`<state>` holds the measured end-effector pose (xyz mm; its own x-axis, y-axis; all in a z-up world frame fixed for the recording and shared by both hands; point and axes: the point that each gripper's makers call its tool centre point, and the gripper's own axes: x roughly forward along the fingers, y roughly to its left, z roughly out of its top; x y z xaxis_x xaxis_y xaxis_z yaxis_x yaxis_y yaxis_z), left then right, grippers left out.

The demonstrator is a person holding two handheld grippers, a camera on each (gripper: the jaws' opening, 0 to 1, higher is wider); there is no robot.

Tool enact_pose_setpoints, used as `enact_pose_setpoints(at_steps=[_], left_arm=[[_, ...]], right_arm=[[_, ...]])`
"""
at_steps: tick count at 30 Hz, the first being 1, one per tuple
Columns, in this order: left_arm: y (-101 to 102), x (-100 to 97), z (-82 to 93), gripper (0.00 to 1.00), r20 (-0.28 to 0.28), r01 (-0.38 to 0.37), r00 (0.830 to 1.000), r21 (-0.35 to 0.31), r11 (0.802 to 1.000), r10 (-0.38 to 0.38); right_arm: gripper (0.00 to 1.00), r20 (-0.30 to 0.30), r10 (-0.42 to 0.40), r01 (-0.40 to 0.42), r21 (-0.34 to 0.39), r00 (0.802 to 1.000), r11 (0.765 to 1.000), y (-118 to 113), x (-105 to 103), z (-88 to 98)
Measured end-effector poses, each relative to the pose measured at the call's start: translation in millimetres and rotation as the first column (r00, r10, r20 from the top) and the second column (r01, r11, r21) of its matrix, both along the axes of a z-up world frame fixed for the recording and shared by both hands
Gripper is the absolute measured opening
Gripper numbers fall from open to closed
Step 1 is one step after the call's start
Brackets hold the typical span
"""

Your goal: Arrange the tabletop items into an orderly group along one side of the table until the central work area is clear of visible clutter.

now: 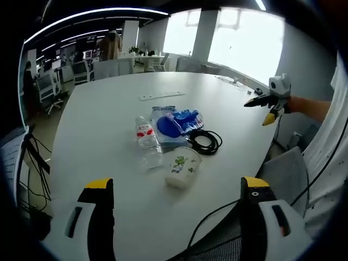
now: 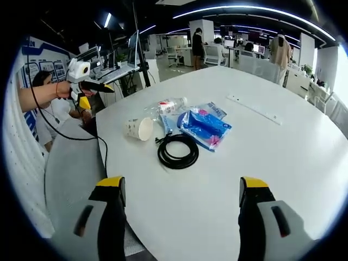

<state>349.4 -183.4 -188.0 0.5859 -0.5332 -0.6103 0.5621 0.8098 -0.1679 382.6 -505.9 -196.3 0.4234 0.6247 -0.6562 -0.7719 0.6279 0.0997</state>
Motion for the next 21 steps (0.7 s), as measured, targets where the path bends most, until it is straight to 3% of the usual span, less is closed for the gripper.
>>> enact_pose_setpoints(at_steps=[21], left_arm=[[-15, 35.4, 16.2, 1.00, 0.053, 0.039, 0.998, -0.004, 0.999, -0.038]], right_arm=[[0.85, 0.022, -0.005, 0.005, 0.008, 1.000, 1.000, 2, 22, 5.7]])
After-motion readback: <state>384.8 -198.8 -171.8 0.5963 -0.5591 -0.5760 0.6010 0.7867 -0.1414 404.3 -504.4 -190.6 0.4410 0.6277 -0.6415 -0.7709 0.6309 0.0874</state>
